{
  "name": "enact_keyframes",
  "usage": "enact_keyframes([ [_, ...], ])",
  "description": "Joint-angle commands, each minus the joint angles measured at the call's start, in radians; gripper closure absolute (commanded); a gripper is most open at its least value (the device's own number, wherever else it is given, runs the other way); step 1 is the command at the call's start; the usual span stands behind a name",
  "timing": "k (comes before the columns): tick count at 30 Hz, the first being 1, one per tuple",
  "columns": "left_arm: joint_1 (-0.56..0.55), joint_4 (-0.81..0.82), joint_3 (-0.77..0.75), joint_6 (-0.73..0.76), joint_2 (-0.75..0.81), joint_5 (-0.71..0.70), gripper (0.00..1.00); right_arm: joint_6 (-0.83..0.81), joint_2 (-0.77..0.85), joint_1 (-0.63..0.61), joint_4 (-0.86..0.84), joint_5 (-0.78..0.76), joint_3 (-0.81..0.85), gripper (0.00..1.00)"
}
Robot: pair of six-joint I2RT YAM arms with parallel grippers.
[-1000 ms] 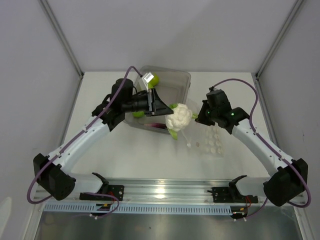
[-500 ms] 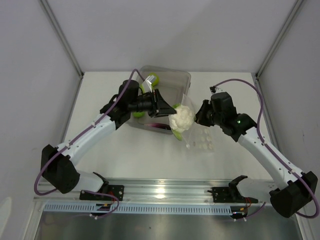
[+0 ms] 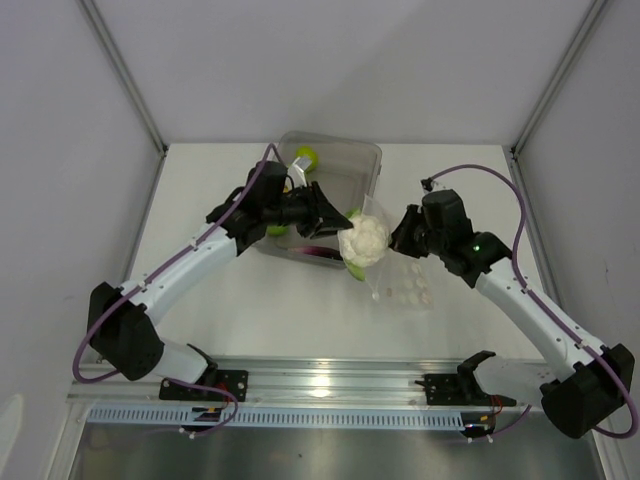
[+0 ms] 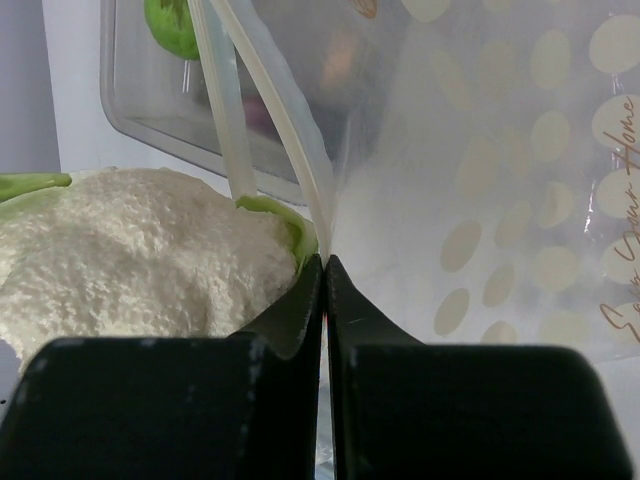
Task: Place the food in the zip-top bag and seal the zipper
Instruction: Place the fake vegetable in the zipper food storage bag.
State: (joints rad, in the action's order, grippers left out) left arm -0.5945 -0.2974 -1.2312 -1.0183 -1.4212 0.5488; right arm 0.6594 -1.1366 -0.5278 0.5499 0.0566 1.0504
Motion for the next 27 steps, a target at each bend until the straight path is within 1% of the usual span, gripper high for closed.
enact_keyframes([
  [1, -0.016, 0.001, 0.054, -0.026, -0.01, -0.059, 0.83, 0.055, 0.051, -0.015, -0.11, 0.054, 0.049, 1.0],
  [5, -0.016, 0.059, 0.116, -0.063, -0.01, -0.053, 0.86, 0.091, 0.057, -0.017, -0.113, 0.058, 0.059, 1.0],
  [6, -0.014, 0.066, 0.137, -0.065, -0.005, -0.07, 0.86, 0.098, 0.057, -0.015, -0.111, 0.057, 0.059, 1.0],
  [14, -0.016, 0.081, 0.171, -0.072, -0.001, -0.11, 0.87, 0.178, 0.083, -0.017, -0.137, 0.055, 0.048, 1.0],
  [21, -0.016, 0.04, 0.145, -0.028, -0.031, -0.124, 0.93, 0.181, 0.071, -0.023, -0.154, 0.08, 0.071, 1.0],
  [24, -0.018, -0.043, 0.107, 0.036, -0.027, -0.187, 0.93, 0.16, 0.067, -0.023, -0.128, 0.074, 0.082, 1.0],
  [25, -0.018, -0.048, 0.107, 0.05, -0.019, -0.202, 0.96, 0.157, 0.069, -0.024, -0.128, 0.072, 0.082, 1.0],
  [27, -0.027, -0.074, 0.089, 0.081, -0.005, -0.254, 0.97, 0.151, 0.055, -0.023, -0.145, 0.084, 0.079, 1.0],
])
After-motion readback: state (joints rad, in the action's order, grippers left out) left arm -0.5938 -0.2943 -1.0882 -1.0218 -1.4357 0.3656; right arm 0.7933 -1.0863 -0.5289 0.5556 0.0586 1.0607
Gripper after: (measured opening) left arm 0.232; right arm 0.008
